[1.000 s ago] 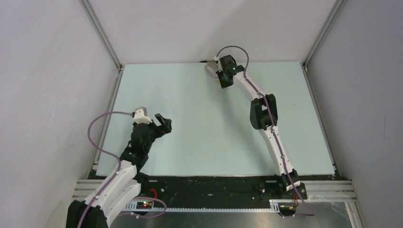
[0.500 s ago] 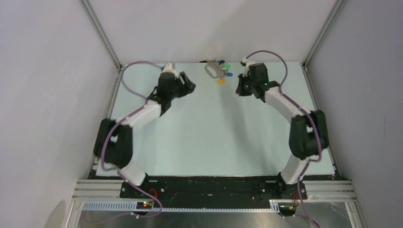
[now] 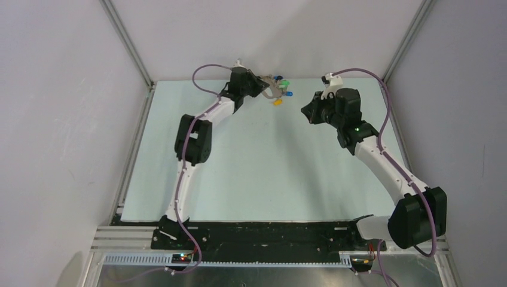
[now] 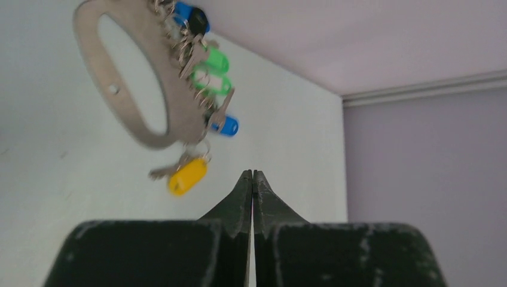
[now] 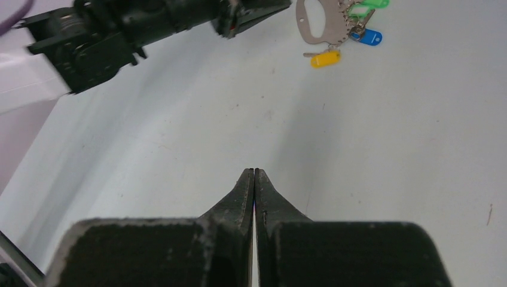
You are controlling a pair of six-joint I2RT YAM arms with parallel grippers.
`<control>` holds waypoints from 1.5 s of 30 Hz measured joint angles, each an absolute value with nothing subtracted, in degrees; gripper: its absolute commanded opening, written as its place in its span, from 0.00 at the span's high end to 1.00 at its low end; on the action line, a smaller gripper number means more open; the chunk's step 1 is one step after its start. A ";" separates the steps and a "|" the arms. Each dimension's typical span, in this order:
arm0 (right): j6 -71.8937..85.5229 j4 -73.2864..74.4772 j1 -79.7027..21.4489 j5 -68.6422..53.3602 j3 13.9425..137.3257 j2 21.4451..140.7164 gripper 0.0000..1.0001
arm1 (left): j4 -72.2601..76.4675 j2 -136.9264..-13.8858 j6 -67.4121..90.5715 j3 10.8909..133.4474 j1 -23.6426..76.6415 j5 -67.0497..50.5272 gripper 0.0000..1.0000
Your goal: Remove the keys from the keyring
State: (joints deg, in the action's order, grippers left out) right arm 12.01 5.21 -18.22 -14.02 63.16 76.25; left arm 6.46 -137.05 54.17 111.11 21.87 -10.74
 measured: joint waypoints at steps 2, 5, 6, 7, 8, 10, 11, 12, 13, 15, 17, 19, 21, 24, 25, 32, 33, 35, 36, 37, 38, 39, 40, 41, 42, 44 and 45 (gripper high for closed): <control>12.12 4.69 -18.00 -14.09 61.98 75.22 1.00 | 5.32 -142.47 57.56 118.67 21.98 -10.72 1.00; 12.56 3.84 -17.21 -14.41 60.27 73.43 1.00 | 3.81 -148.81 64.31 126.89 22.15 -9.89 1.00; 12.71 3.57 -16.93 -14.46 59.72 72.66 1.00 | 2.74 -151.20 67.09 130.34 22.17 -9.50 1.00; 12.95 3.27 -16.69 -14.46 59.40 72.14 1.00 | 1.74 -153.51 69.84 133.19 22.17 -9.23 1.00; 13.13 2.68 -16.40 -14.44 59.02 71.53 1.00 | 0.93 -155.11 71.92 135.13 22.20 -9.13 1.00; 13.52 1.85 -15.88 -14.44 58.52 70.37 1.00 | -1.13 -157.29 76.40 136.29 22.26 -8.69 1.00; 13.63 1.52 -15.66 -14.44 58.37 69.87 1.00 | -2.74 -157.82 78.08 135.90 22.28 -8.21 1.00; 13.87 1.26 -15.44 -14.44 58.24 69.43 1.00 | -4.51 -157.97 79.22 134.98 22.35 -7.66 1.00; 14.02 1.06 -15.27 -14.44 58.15 69.01 1.00 | -6.11 -157.93 79.72 133.51 22.41 -6.98 1.00; 14.52 0.86 -15.05 -14.46 58.00 68.40 1.00 | -6.68 -157.36 80.86 131.33 22.68 -6.04 1.00; 14.85 0.43 -14.81 -14.46 57.80 67.90 1.00 | -9.65 -155.30 79.96 129.75 23.14 -4.95 1.00; 15.25 0.01 -14.68 -14.48 57.49 67.55 1.00 | -11.86 -152.99 79.02 127.31 23.97 -4.14 1.00; 15.68 -0.25 -14.52 -14.52 57.08 67.31 1.00 | -13.21 -150.85 78.48 124.64 24.88 -3.31 1.00; 16.16 -0.47 -14.48 -14.57 56.49 67.09 1.00 | -15.22 -149.56 77.52 123.61 26.11 -3.09 1.00; 16.38 -0.60 -14.46 -14.63 56.21 66.98 1.00 | -15.84 -149.62 77.47 124.16 26.46 -3.27 1.00; 17.15 -0.75 -14.37 -15.05 55.13 66.41 0.46 | -17.15 -149.10 74.74 125.80 26.85 -1.85 1.00; 17.58 -0.84 -14.37 -14.81 55.13 66.59 0.43 | -17.26 -148.29 73.45 125.19 26.76 -1.30 1.00; 18.26 -1.85 -14.35 -13.98 55.18 67.99 0.37 | -17.58 -145.91 70.94 123.22 26.48 -0.30 0.96; 18.76 -2.46 -14.35 -13.74 55.18 69.34 0.36 | -17.72 -144.09 69.60 121.91 26.44 0.01 0.93; 19.49 -3.14 -14.37 -13.28 55.33 71.05 0.35 | -17.91 -141.99 68.10 120.40 26.37 0.36 0.91; 20.23 -3.64 -14.39 -12.88 55.70 73.34 0.35 | -17.80 -139.33 66.41 118.43 26.24 0.69 0.89; 21.65 -4.14 -14.39 -12.49 56.27 75.85 0.34 | -17.82 -136.22 64.58 116.22 26.11 1.15 0.89; 22.90 -4.56 -14.37 -12.32 56.77 77.95 0.35 | -17.61 -132.97 62.81 113.91 25.96 1.37 0.88; 25.32 -5.23 -14.26 -12.36 57.54 80.71 0.37 | -17.43 -129.75 61.28 111.74 25.82 1.61 0.87; 27.99 -6.39 -14.11 -12.84 58.35 83.77 0.39 | -16.91 -126.08 59.51 108.97 25.67 1.93 0.87; 34.57 -10.20 -13.85 -13.74 59.86 89.80 0.52 | -15.99 -117.38 55.75 102.37 25.32 2.94 0.87; 37.74 -12.67 -13.91 -14.17 60.58 92.86 0.59 | -15.09 -112.25 53.65 98.41 25.19 3.64 0.87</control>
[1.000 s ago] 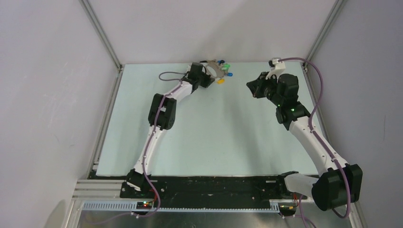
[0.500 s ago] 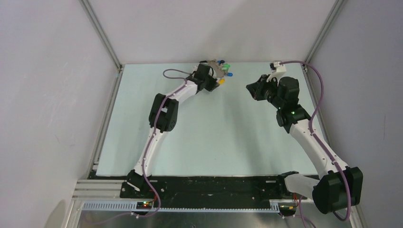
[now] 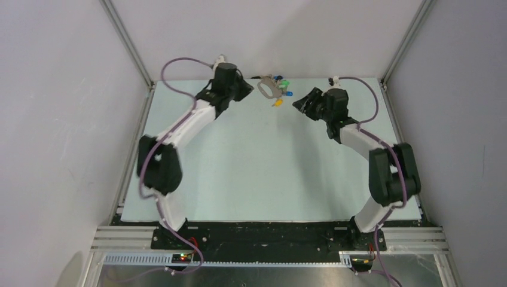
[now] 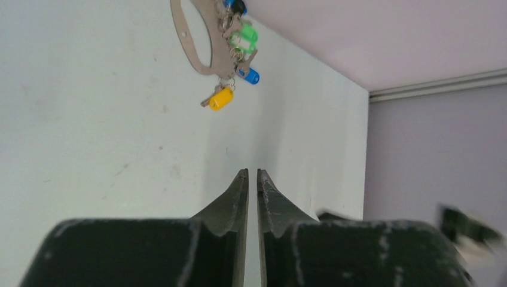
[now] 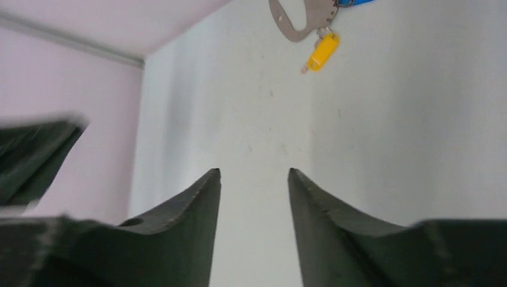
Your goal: Remove the keys from the keyring
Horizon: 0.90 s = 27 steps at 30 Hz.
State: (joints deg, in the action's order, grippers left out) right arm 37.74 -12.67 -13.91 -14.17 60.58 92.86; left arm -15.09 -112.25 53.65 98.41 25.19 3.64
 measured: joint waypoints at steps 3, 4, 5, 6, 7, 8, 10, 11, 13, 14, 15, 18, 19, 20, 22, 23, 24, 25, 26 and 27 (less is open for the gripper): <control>46.52 -19.75 -14.48 -13.78 64.40 102.00 0.85 | -12.49 -98.08 48.86 87.00 24.97 6.42 0.86; 48.51 -21.47 -14.92 -13.39 66.06 104.90 0.97 | -11.11 -93.82 47.68 83.11 24.97 7.44 0.85; 51.29 -23.31 -15.44 -12.93 68.38 108.09 1.00 | -9.93 -88.49 46.50 77.73 24.95 8.58 0.84; 53.63 -24.93 -16.03 -12.19 71.02 111.31 1.00 | -8.91 -84.55 45.82 73.67 24.93 9.28 0.82; 55.29 -26.06 -16.47 -11.38 73.45 113.86 1.00 | -7.86 -80.20 45.23 69.06 24.88 10.04 0.82; 57.47 -26.79 -17.10 -10.52 77.03 117.25 1.00 | -6.52 -75.85 44.71 63.99 24.88 10.66 0.81; 60.45 -27.31 -18.17 -8.36 85.60 123.81 1.00 | -4.60 -68.69 44.16 55.22 24.88 11.90 0.80; 61.52 -27.33 -18.57 -7.51 88.97 126.10 1.00 | -4.21 -65.43 43.86 51.18 24.88 12.47 0.80; 64.18 -26.65 -19.44 -5.15 97.86 132.03 1.00 | -3.95 -60.16 43.27 44.62 24.88 13.61 0.80; 65.41 -26.28 -19.79 -4.14 102.26 134.85 1.00 | -3.79 -57.47 42.94 41.56 24.88 14.20 0.79; 66.30 -25.78 -20.05 -3.33 105.58 137.03 1.00 | -3.95 -55.11 42.78 39.38 24.88 14.76 0.79; 68.88 -21.82 -21.23 0.25 118.48 145.29 1.00 | -3.88 -45.67 41.98 32.36 24.88 16.58 0.79; 69.30 -20.82 -21.54 1.26 121.49 147.41 1.00 | -3.81 -42.39 41.93 30.55 24.88 17.21 0.79; 69.95 -19.31 -21.91 2.61 125.14 149.93 1.00 | -3.64 -39.24 41.87 28.99 24.88 17.93 0.79; 71.09 -15.77 -22.57 5.37 131.72 154.69 1.00 | -3.44 -35.03 41.69 26.76 24.88 19.20 0.79; 71.64 -14.11 -22.87 6.70 133.95 156.44 1.00 | -3.07 -32.84 41.52 25.74 24.88 19.79 0.79; 72.47 -12.67 -23.20 8.23 135.52 157.99 1.00 | -2.92 -31.07 41.43 24.86 24.88 20.43 0.79; 73.30 -10.94 -23.55 9.85 136.07 158.98 1.00 | -2.83 -29.65 41.34 24.08 24.88 20.91 0.79; 74.13 -9.26 -23.81 11.38 136.27 159.59 1.00 | -2.90 -28.73 41.23 23.64 24.88 21.19 0.79; 75.20 -6.83 -24.05 12.99 136.64 160.11 1.00 | -2.98 -27.88 40.97 23.22 24.88 21.47 0.79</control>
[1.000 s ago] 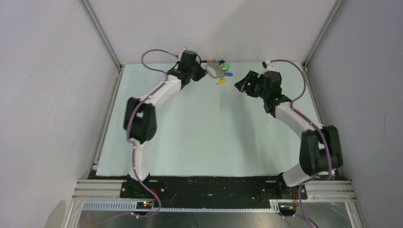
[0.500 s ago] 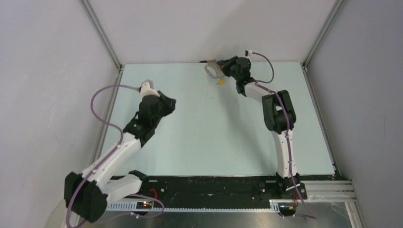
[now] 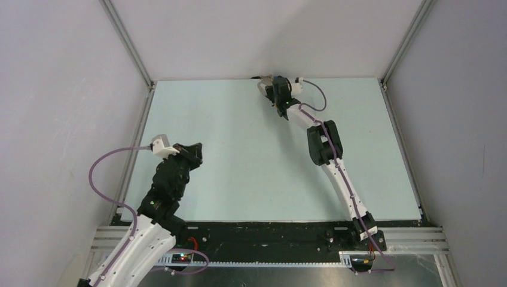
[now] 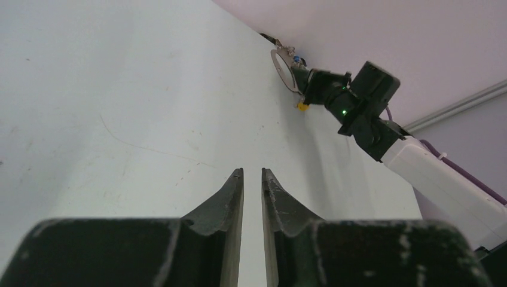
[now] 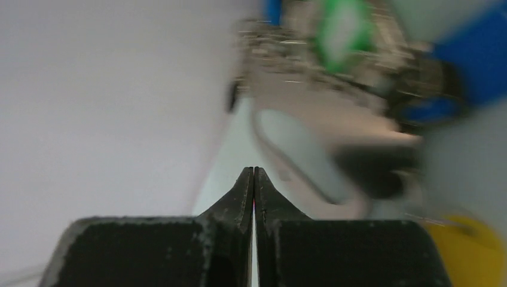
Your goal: Remove the keys from the keyring
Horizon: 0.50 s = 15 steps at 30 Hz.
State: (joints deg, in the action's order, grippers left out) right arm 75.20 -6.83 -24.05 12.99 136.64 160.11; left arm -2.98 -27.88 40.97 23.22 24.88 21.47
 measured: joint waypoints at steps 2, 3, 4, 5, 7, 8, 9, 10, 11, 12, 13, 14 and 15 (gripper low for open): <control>78.11 0.03 -24.67 16.56 137.23 160.81 1.00 | -3.57 -26.76 40.49 23.03 24.88 22.17 0.79; 79.50 3.73 -24.95 18.26 137.43 160.90 1.00 | -3.77 -26.35 40.38 23.03 24.88 22.46 0.79; 81.52 6.00 -25.21 20.01 137.84 160.92 1.00 | -3.86 -25.93 40.18 23.03 24.88 22.70 0.79; 82.46 8.23 -25.41 21.04 138.67 160.92 1.00 | -3.95 -25.61 40.01 23.03 24.88 22.92 0.79; 85.49 12.58 -25.76 23.75 139.68 160.62 1.00 | -4.03 -25.12 39.86 23.03 24.88 23.35 0.79; 86.91 13.72 -25.91 24.82 139.68 160.38 1.00 | -4.03 -25.04 39.81 23.03 24.88 23.53 0.79; 87.79 14.61 -26.00 25.47 139.55 160.11 1.00 | -4.03 -24.95 39.68 23.03 24.88 23.75 0.79; 88.86 15.73 -26.06 26.04 139.41 159.81 1.00 | -4.03 -24.95 39.53 23.03 24.88 23.88 0.79; 89.89 17.04 -26.04 26.37 139.37 159.48 1.00 | -4.05 -24.95 39.42 23.03 24.88 23.92 0.80; 90.59 17.85 -26.00 26.57 139.35 159.28 1.00 | -4.08 -24.95 39.40 23.03 24.88 23.94 0.80; 91.13 18.68 -25.93 26.63 139.35 159.09 1.00 | -4.08 -24.95 39.40 23.00 24.88 23.97 0.80; 91.83 19.68 -25.85 26.68 139.31 158.78 1.00 | -4.08 -24.95 39.40 22.94 24.88 24.01 0.80; 92.49 20.64 -25.74 26.68 139.06 158.41 1.00 | -4.10 -24.91 39.40 22.81 24.88 24.08 0.80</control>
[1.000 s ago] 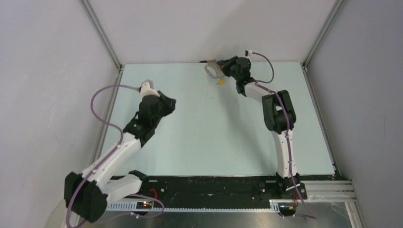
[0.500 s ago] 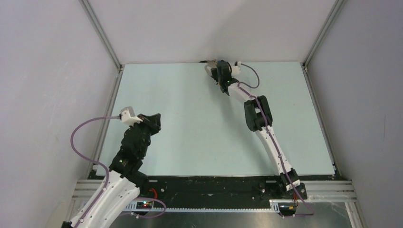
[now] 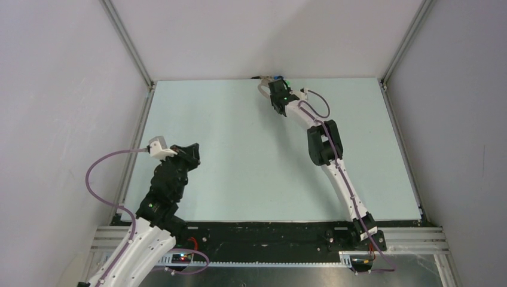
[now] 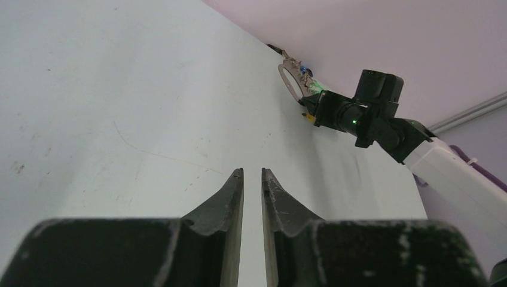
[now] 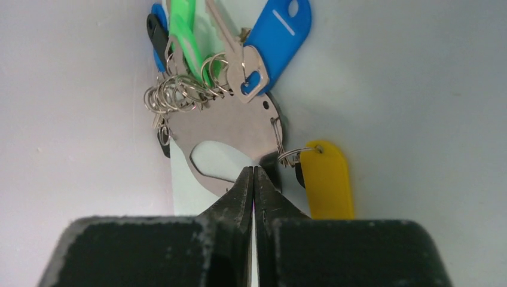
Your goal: Remove the keys from the keyring
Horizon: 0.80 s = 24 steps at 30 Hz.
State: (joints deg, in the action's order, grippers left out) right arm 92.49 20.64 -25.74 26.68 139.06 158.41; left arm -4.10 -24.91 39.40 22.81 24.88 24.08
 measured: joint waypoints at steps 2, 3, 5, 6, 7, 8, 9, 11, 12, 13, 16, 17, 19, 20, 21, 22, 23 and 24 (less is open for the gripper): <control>93.32 22.20 -25.47 26.52 138.15 157.45 1.00 | -4.14 -24.69 39.38 22.44 24.88 24.14 0.80; 93.69 22.94 -25.34 26.37 137.67 157.01 1.00 | -4.19 -24.53 39.38 22.24 24.88 24.18 0.80; 94.35 24.43 -24.95 25.96 136.94 156.16 1.00 | -4.40 -24.25 39.35 22.06 24.88 24.32 0.80; 94.50 24.97 -24.80 25.87 136.40 155.68 1.00 | -4.43 -23.94 39.35 22.04 24.88 24.32 0.80; 94.48 25.39 -24.58 25.74 135.15 154.76 1.00 | -4.43 -23.55 39.35 21.96 24.88 24.32 0.80; 94.50 25.80 -24.38 25.61 133.40 153.53 1.00 | -4.43 -23.16 39.35 21.82 24.88 24.32 0.80; 94.54 26.09 -24.14 25.52 131.24 152.11 1.00 | -4.43 -22.83 39.38 21.71 24.88 24.32 0.80; 94.70 26.26 -23.68 24.97 127.35 149.62 1.00 | -4.43 -22.15 39.38 21.39 24.88 24.29 0.80; 94.87 26.35 -23.40 24.47 125.51 148.44 1.00 | -4.43 -22.02 39.40 21.30 24.88 24.27 0.80; 94.89 26.39 -23.09 23.99 124.09 147.48 1.00 | -4.49 -21.91 39.40 21.30 24.88 24.21 0.80; 94.83 26.24 -22.17 22.79 119.02 144.24 1.00 | -4.54 -21.23 39.40 21.30 24.88 23.77 0.79; 94.74 26.30 -21.87 22.59 117.38 143.11 1.00 | -4.64 -20.80 39.40 21.30 24.88 23.66 0.79; 94.43 26.52 -21.37 22.06 114.21 140.99 1.00 | -4.64 -19.84 39.40 21.08 24.88 23.57 0.79; 94.26 26.59 -21.10 21.61 112.53 139.90 1.00 | -4.64 -19.27 39.40 20.80 24.88 23.51 0.78; 94.06 26.81 -20.80 21.12 111.04 138.87 1.00 | -4.69 -18.72 39.40 20.45 24.88 23.49 0.78; 93.71 27.11 -20.53 20.49 109.80 137.99 1.00 | -4.86 -18.33 39.38 20.14 24.88 23.46 0.78; 93.14 27.86 -20.25 19.88 108.77 137.08 1.00 | -4.95 -18.20 39.27 19.88 24.88 23.46 0.78; 92.68 28.64 -20.05 19.40 108.09 136.42 1.00 | -5.08 -18.17 38.98 19.64 24.88 23.46 0.78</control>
